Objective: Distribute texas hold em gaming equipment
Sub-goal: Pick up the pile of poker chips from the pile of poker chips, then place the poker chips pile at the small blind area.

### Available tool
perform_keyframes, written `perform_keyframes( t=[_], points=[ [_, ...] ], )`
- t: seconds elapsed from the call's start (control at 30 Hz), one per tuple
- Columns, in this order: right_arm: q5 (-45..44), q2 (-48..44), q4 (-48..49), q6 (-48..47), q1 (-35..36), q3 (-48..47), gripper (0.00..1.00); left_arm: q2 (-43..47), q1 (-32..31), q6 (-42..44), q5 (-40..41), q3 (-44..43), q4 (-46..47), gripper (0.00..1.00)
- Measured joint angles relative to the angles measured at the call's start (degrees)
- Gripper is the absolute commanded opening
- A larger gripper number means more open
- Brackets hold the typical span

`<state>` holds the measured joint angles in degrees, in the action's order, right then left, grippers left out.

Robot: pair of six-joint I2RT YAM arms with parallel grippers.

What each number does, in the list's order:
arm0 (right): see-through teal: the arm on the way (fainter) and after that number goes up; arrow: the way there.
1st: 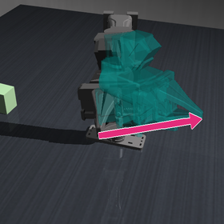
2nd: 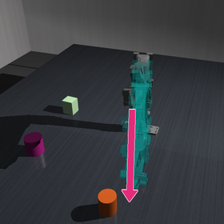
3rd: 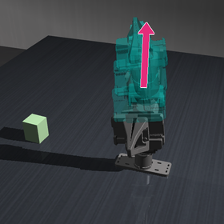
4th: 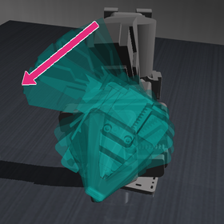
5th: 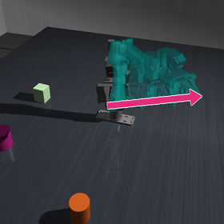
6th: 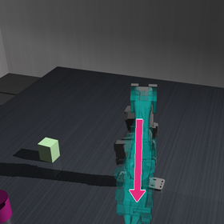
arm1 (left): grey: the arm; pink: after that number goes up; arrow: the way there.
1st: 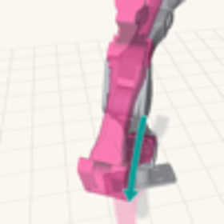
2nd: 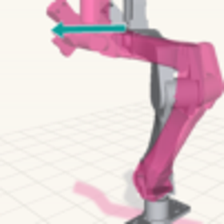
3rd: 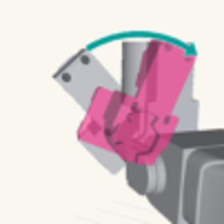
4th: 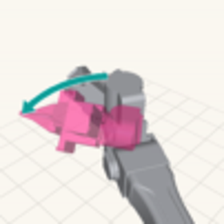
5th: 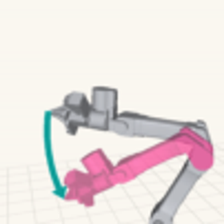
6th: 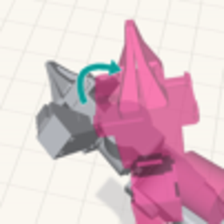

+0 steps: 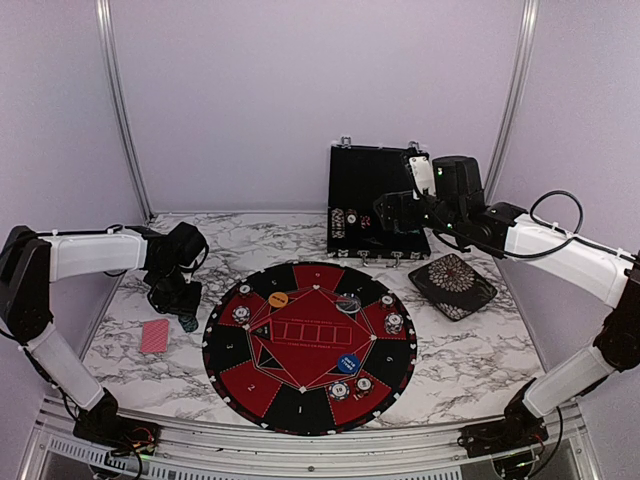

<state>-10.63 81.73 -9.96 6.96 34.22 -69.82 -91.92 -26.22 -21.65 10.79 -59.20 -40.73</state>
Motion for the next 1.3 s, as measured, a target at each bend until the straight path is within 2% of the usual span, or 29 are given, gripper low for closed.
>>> perform_keyframes(
  t=[0.33, 0.67, 0.9, 1.3],
  points=[
    [-0.02, 0.57, -0.66, 0.07, 0.0, -0.11, 0.98, 0.17, -2.78, -0.02, 0.28, -3.23, -2.29, 0.33],
    [-0.35, 1.6, -2.16, 0.66, 0.0, -0.79, 0.98, 0.22, -10.25, -1.81, 0.46, -8.33, -5.01, 0.33],
    [-0.35, 2.14, -3.5, 1.62, 0.0, -1.62, 0.98, -1.42, -17.73, -4.24, 0.87, -11.8, -5.68, 0.33],
    [-0.66, 2.27, -4.46, 2.27, 0.0, -1.62, 0.98, -13.03, -34.45, -8.68, 0.81, -19.74, -5.84, 0.33]
  ],
)
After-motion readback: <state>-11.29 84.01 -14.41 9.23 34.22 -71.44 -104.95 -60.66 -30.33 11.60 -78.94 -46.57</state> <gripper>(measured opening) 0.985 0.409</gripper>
